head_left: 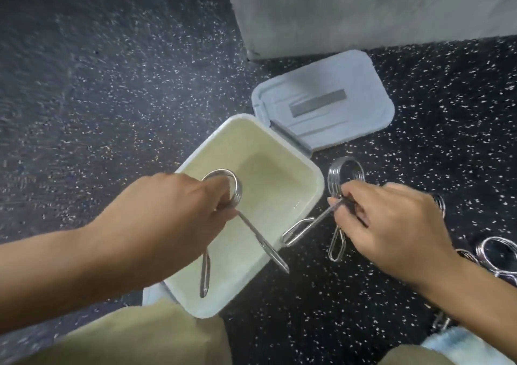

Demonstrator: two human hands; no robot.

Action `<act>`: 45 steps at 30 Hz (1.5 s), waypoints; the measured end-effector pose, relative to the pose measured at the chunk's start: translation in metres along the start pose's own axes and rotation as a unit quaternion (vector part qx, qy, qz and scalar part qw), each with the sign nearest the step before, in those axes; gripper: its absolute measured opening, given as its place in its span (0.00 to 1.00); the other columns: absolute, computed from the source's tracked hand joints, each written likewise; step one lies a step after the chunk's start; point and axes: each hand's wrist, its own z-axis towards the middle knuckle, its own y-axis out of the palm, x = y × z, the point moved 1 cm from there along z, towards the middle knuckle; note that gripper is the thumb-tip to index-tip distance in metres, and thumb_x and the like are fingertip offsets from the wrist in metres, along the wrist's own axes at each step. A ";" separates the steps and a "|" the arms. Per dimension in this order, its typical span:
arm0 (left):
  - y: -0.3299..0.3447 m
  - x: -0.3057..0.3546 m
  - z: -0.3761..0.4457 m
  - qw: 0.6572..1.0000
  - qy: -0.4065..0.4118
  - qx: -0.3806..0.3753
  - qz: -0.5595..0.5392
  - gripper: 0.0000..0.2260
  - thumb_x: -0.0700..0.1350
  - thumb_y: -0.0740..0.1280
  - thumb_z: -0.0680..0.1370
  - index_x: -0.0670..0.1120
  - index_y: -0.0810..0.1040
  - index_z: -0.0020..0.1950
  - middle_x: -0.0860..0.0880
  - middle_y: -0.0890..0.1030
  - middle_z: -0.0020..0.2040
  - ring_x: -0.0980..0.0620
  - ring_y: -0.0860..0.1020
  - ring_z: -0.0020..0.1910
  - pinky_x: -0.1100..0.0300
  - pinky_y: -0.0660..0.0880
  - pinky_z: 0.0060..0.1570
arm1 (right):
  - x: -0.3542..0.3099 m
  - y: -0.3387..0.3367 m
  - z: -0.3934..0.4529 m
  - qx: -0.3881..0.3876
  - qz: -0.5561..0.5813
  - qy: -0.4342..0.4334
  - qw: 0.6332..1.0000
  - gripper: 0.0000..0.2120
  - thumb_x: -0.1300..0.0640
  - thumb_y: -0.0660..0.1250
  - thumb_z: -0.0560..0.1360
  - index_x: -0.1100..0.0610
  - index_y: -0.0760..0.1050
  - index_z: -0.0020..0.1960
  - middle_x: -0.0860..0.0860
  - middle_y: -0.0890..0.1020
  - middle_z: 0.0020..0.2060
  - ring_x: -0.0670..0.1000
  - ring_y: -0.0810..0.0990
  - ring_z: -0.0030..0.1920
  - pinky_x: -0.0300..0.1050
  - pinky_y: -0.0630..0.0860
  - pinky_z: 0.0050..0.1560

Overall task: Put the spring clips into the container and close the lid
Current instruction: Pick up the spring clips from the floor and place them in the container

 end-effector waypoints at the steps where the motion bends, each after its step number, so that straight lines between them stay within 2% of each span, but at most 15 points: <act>1: 0.009 -0.007 -0.005 0.999 -0.019 0.007 -0.026 0.09 0.62 0.54 0.77 0.58 0.61 0.43 0.49 0.71 0.26 0.45 0.74 0.29 0.53 0.71 0.30 | -0.002 0.002 0.002 -0.006 0.000 -0.010 1.000 0.09 0.56 0.67 0.75 0.60 0.82 0.42 0.44 0.70 0.24 0.47 0.66 0.23 0.41 0.63 0.29; 4: 0.036 -0.023 -0.015 0.994 -0.073 0.029 -0.072 0.11 0.60 0.59 0.77 0.56 0.63 0.41 0.49 0.72 0.24 0.47 0.74 0.26 0.53 0.73 0.28 | -0.011 0.006 0.007 -0.018 0.001 -0.026 0.999 0.09 0.56 0.67 0.76 0.61 0.82 0.44 0.46 0.76 0.25 0.49 0.70 0.23 0.44 0.70 0.28; 9: 0.078 -0.031 -0.016 0.978 -0.139 0.043 -0.149 0.12 0.56 0.61 0.79 0.53 0.65 0.39 0.49 0.73 0.26 0.52 0.72 0.27 0.54 0.71 0.28 | -0.022 0.004 0.018 -0.036 -0.022 -0.055 0.998 0.08 0.56 0.68 0.76 0.60 0.82 0.43 0.48 0.76 0.25 0.51 0.71 0.24 0.46 0.69 0.27; 12: 0.101 -0.034 -0.006 0.965 -0.178 0.024 -0.189 0.13 0.54 0.59 0.80 0.52 0.65 0.38 0.50 0.75 0.29 0.49 0.74 0.32 0.53 0.70 0.31 | -0.020 -0.002 0.024 -0.056 -0.047 -0.069 0.995 0.10 0.54 0.68 0.77 0.60 0.82 0.43 0.49 0.77 0.26 0.54 0.71 0.24 0.47 0.69 0.27; 16: 0.128 -0.032 0.015 0.967 -0.211 -0.019 -0.142 0.09 0.49 0.57 0.82 0.47 0.67 0.43 0.50 0.74 0.34 0.44 0.73 0.35 0.55 0.61 0.28 | -0.016 -0.013 0.037 -0.065 -0.063 -0.077 0.993 0.10 0.54 0.68 0.76 0.60 0.82 0.43 0.50 0.78 0.27 0.55 0.72 0.24 0.45 0.70 0.27; 18: 0.141 -0.029 0.024 0.968 -0.212 -0.052 -0.123 0.06 0.44 0.58 0.81 0.45 0.70 0.47 0.50 0.70 0.34 0.44 0.71 0.34 0.54 0.60 0.27 | -0.015 -0.017 0.044 -0.074 -0.068 -0.085 0.991 0.11 0.54 0.67 0.76 0.60 0.82 0.44 0.50 0.79 0.27 0.56 0.74 0.24 0.46 0.71 0.28; 21: 0.151 -0.023 0.033 0.968 -0.198 -0.116 -0.101 0.04 0.37 0.60 0.78 0.43 0.73 0.50 0.50 0.67 0.35 0.42 0.73 0.37 0.55 0.66 0.34 | -0.016 -0.020 0.056 -0.106 -0.082 -0.099 0.986 0.12 0.52 0.66 0.77 0.60 0.82 0.45 0.50 0.78 0.28 0.56 0.74 0.25 0.45 0.69 0.29; 24: 0.149 -0.022 0.038 0.970 -0.175 -0.147 -0.089 0.08 0.33 0.61 0.75 0.44 0.72 0.50 0.48 0.71 0.37 0.41 0.81 0.46 0.55 0.67 0.36 | -0.020 -0.020 0.071 -0.145 -0.090 -0.124 0.978 0.12 0.50 0.65 0.77 0.58 0.82 0.46 0.47 0.76 0.28 0.55 0.74 0.26 0.46 0.70 0.30; 28: 0.150 -0.030 0.037 0.970 -0.166 -0.159 -0.078 0.09 0.31 0.61 0.75 0.45 0.71 0.48 0.48 0.73 0.37 0.42 0.82 0.49 0.55 0.68 0.37 | -0.028 -0.014 0.096 -0.168 -0.121 -0.168 0.964 0.11 0.50 0.65 0.77 0.56 0.82 0.47 0.49 0.80 0.29 0.56 0.76 0.26 0.48 0.73 0.30; 31: 0.156 -0.036 0.032 0.972 -0.159 -0.162 -0.052 0.11 0.33 0.62 0.75 0.43 0.76 0.55 0.46 0.81 0.51 0.43 0.83 0.50 0.56 0.69 0.37 | -0.041 -0.008 0.114 -0.184 -0.146 -0.200 0.951 0.11 0.50 0.64 0.78 0.56 0.81 0.47 0.50 0.81 0.30 0.58 0.76 0.27 0.51 0.74 0.29; 33: 0.156 -0.039 0.031 0.974 -0.153 -0.163 -0.041 0.11 0.34 0.63 0.75 0.44 0.76 0.56 0.47 0.82 0.52 0.44 0.83 0.50 0.55 0.68 0.37 | -0.051 -0.004 0.124 -0.209 -0.164 -0.214 0.940 0.11 0.50 0.61 0.79 0.56 0.79 0.48 0.51 0.81 0.31 0.59 0.75 0.27 0.51 0.73 0.29; 36: 0.146 -0.040 0.031 0.972 -0.144 -0.178 -0.052 0.07 0.37 0.66 0.76 0.46 0.77 0.51 0.49 0.83 0.52 0.46 0.82 0.50 0.57 0.66 0.35 | -0.069 0.004 0.139 -0.228 -0.199 -0.264 0.916 0.04 0.55 0.67 0.76 0.56 0.76 0.48 0.51 0.80 0.30 0.59 0.72 0.24 0.45 0.64 0.26; 38: 0.136 -0.040 0.025 0.974 -0.147 -0.159 -0.067 0.07 0.42 0.70 0.75 0.49 0.73 0.46 0.49 0.83 0.49 0.46 0.80 0.43 0.58 0.63 0.30 | -0.077 0.015 0.147 -0.240 -0.230 -0.288 0.898 0.09 0.62 0.75 0.69 0.57 0.77 0.45 0.51 0.78 0.28 0.59 0.71 0.23 0.44 0.55 0.30; 42: 0.112 -0.041 -0.002 0.978 -0.148 -0.063 -0.135 0.08 0.53 0.62 0.81 0.50 0.70 0.51 0.52 0.72 0.40 0.46 0.66 0.34 0.55 0.64 0.35 | -0.083 0.050 0.147 -0.283 -0.240 -0.348 0.861 0.12 0.71 0.68 0.63 0.58 0.73 0.41 0.52 0.73 0.27 0.57 0.70 0.24 0.46 0.60 0.29; 45: 0.097 -0.042 -0.022 0.972 -0.149 -0.056 -0.176 0.12 0.60 0.55 0.82 0.52 0.66 0.51 0.52 0.65 0.38 0.46 0.68 0.35 0.53 0.68 0.36 | -0.083 0.075 0.139 -0.288 -0.227 -0.371 0.854 0.12 0.72 0.63 0.60 0.58 0.71 0.38 0.53 0.72 0.26 0.56 0.70 0.24 0.46 0.64 0.26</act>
